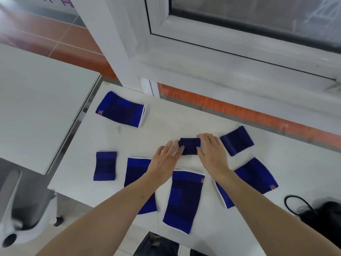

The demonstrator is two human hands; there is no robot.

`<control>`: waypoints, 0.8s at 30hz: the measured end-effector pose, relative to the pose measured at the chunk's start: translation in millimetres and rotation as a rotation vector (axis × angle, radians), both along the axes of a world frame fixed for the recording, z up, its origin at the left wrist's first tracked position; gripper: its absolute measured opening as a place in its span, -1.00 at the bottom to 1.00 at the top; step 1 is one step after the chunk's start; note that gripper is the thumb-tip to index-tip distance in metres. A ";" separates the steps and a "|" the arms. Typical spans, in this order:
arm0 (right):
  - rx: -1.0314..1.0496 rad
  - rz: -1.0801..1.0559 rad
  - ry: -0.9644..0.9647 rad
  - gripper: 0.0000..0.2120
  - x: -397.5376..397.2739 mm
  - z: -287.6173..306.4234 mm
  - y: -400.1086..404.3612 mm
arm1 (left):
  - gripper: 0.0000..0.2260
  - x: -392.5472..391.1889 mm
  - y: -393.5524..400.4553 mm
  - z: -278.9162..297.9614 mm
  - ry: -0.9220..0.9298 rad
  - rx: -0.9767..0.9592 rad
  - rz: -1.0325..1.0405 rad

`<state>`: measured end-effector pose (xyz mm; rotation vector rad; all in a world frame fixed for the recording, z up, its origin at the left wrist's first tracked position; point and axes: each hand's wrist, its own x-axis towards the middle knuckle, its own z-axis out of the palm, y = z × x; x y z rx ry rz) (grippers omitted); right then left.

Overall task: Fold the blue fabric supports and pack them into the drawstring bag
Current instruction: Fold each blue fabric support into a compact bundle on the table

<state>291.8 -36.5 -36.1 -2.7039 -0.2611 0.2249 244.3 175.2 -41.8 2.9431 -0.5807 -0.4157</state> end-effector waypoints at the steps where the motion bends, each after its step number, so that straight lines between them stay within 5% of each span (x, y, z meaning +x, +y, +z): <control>1: -0.041 0.083 -0.039 -0.60 -0.6 -2.1 -1.1 | -0.26 0.2 -0.5 0.5 0.007 0.007 0.000; 9: -0.142 0.126 0.042 -0.55 0.5 -14.6 -7.8 | -0.33 6.3 -7.4 5.9 -0.070 -0.016 -0.110; 17: -0.241 0.221 0.013 -0.50 4.0 -15.6 -9.0 | -0.42 18.3 2.4 -0.9 -0.119 0.225 -0.333; 24: -0.258 0.226 0.098 -0.43 2.5 -26.8 -12.8 | -0.37 29.5 6.5 -5.1 -0.086 0.175 -0.392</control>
